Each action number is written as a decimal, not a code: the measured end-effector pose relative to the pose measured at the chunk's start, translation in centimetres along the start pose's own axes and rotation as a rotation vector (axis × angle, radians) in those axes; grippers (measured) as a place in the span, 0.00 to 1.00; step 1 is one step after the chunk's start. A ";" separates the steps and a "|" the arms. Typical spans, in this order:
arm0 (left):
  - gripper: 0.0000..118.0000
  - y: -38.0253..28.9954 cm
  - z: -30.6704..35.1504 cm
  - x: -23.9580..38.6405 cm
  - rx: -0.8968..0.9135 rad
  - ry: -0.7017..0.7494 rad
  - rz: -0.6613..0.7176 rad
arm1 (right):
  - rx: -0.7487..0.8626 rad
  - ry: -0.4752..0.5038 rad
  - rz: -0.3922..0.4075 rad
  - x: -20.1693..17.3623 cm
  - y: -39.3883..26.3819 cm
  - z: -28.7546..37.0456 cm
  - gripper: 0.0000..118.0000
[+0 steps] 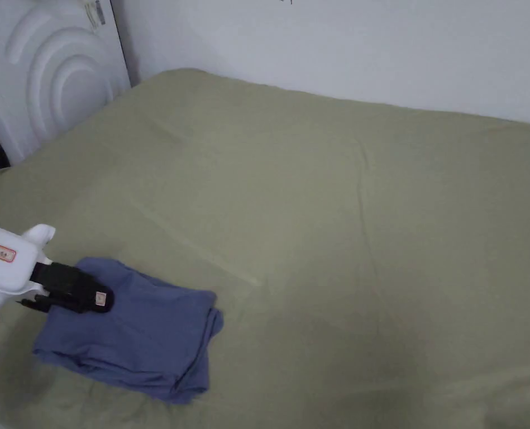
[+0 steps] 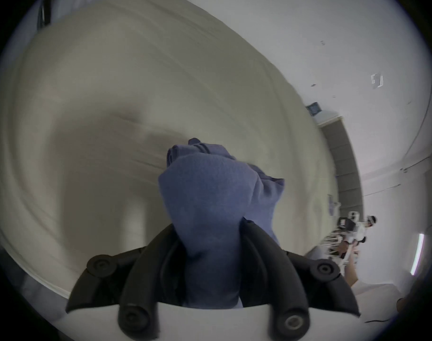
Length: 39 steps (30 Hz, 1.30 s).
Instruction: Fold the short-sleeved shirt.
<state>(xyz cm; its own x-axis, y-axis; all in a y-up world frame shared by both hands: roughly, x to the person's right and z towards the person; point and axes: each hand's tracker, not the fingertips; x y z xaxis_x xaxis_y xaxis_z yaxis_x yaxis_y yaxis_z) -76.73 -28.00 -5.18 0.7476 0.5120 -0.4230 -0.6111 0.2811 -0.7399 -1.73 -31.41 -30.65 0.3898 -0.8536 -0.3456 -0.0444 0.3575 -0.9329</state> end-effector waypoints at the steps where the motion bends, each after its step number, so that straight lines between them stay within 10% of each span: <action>1: 0.23 0.8 0.4 -0.8 -0.003 0.026 0.035 | 0.003 -0.011 0.004 -0.1 0.1 -0.2 0.01; 5: 0.25 3.4 0.8 -1.3 0.027 0.036 0.003 | 0.004 -0.022 0.009 -0.2 0.5 -1.0 0.01; 8: 0.96 3.1 1.3 2.0 0.081 0.112 -0.023 | -0.003 -0.020 0.001 -0.6 0.2 -1.6 0.01; 16: 1.00 -0.4 5.1 8.0 0.262 0.180 -0.069 | 0.018 -0.016 0.064 -2.1 0.2 0.1 0.01; 18: 0.85 -1.8 4.6 10.9 0.290 0.148 -0.082 | 0.066 -0.028 0.106 -3.1 0.5 0.9 0.01; 20: 0.37 -3.9 3.7 15.8 0.361 0.071 -0.135 | 0.126 -0.089 0.178 -4.5 0.8 2.2 0.01; 22: 0.24 -5.7 1.8 20.6 0.451 0.095 -0.204 | 0.212 -0.197 0.294 -7.0 0.8 3.3 0.01; 23: 0.02 -6.4 1.1 22.9 0.435 0.121 -0.205 | 0.250 -0.248 0.347 -7.8 0.9 3.8 0.01; 31: 0.02 -14.9 -4.1 41.2 0.741 0.167 -0.446 | 0.651 -0.728 0.719 -17.0 -0.6 5.9 0.01; 39: 0.02 -19.9 -2.8 48.5 0.953 0.212 -0.537 | 0.789 -0.799 0.863 -19.8 -3.1 7.6 0.01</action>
<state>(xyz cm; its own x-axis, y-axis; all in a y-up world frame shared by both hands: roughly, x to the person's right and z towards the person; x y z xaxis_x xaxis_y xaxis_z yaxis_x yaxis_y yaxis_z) -27.61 -11.01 -12.42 0.9484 0.0136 -0.3166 -0.0767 0.9792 -0.1878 -2.34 -12.78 -20.15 0.9243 0.0847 -0.3721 -0.1184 0.9906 -0.0685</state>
